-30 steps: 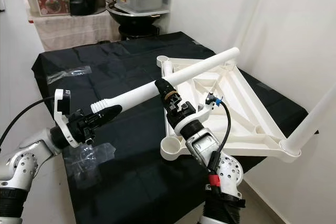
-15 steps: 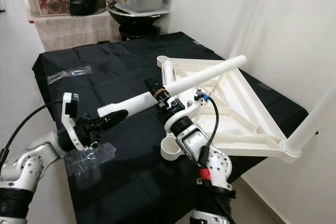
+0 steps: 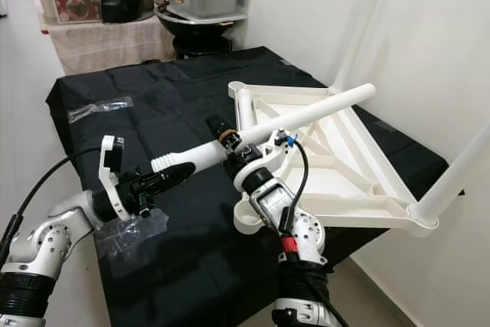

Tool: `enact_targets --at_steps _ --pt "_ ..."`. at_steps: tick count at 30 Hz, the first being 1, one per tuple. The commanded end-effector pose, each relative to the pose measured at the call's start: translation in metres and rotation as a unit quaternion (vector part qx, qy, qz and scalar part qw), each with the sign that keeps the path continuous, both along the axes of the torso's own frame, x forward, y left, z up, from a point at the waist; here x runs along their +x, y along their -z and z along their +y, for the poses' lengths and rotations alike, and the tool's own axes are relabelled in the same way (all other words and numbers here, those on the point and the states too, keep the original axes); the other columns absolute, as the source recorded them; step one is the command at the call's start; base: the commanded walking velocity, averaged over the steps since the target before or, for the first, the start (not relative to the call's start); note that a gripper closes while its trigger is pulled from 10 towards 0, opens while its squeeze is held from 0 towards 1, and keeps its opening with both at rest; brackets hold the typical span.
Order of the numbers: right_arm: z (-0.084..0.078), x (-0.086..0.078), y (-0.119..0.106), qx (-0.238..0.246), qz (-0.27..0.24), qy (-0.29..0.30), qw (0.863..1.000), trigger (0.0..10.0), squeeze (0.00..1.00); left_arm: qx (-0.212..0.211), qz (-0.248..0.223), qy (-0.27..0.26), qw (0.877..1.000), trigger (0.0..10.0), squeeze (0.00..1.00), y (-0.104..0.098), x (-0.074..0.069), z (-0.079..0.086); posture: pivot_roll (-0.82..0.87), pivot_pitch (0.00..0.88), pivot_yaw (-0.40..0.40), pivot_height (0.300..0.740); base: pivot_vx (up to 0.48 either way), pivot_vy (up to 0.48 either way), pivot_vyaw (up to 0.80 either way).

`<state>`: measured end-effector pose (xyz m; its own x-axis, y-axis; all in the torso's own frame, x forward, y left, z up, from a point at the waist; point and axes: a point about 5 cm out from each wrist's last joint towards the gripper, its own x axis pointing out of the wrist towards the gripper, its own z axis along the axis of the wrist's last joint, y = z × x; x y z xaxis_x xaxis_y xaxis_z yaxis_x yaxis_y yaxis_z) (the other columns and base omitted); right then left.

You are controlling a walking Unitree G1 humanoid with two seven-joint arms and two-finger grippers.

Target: Building children table

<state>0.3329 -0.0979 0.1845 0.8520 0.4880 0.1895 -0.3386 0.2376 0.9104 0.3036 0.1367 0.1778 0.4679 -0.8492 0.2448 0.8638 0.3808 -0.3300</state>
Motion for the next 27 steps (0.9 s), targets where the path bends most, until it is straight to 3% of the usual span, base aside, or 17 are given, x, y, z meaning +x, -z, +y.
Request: enact_targets --at_steps 1,9,10,11,12,18,27 --pt "0.006 0.002 -0.002 0.001 -0.001 -0.002 1.0 10.0 0.0 0.001 -0.006 0.028 1.0 10.0 0.0 -0.001 -0.005 -0.006 0.07 0.0 -0.084 0.74 0.0 0.0 0.0" --pt "0.006 0.005 0.0 0.006 0.003 0.007 1.0 10.0 0.0 0.008 -0.008 0.036 0.999 10.0 0.0 0.001 -0.006 -0.009 0.07 0.0 -0.081 0.74 0.0 0.0 0.0" --pt "0.006 0.005 0.0 0.007 0.003 0.008 1.0 2.6 0.0 0.011 -0.008 0.036 0.999 10.0 0.0 0.002 -0.006 -0.009 0.07 0.0 -0.081 0.74 0.0 0.0 0.0" --pt "0.006 0.005 0.0 0.007 0.003 0.008 1.0 2.6 0.0 0.011 -0.008 0.036 0.999 10.0 0.0 0.002 -0.006 -0.009 0.07 0.0 -0.081 0.74 0.0 0.0 0.0" --pt "0.006 0.005 0.0 0.01 0.002 0.009 1.0 0.0 0.0 0.013 -0.008 0.036 0.999 10.0 0.0 0.002 -0.006 -0.009 0.07 0.0 -0.081 0.74 0.0 0.0 0.0" --pt "0.008 0.002 -0.005 0.022 -0.011 0.009 1.0 0.0 0.0 0.018 -0.008 0.033 0.999 10.0 0.0 0.003 -0.005 -0.007 0.07 0.0 -0.084 0.74 0.0 0.0 0.0" --pt "0.013 -0.004 -0.029 0.067 -0.049 -0.004 0.997 0.0 0.0 0.025 -0.007 0.028 0.999 10.0 0.0 0.007 -0.005 -0.006 0.07 0.0 -0.083 0.74 0.0 0.0 0.0"
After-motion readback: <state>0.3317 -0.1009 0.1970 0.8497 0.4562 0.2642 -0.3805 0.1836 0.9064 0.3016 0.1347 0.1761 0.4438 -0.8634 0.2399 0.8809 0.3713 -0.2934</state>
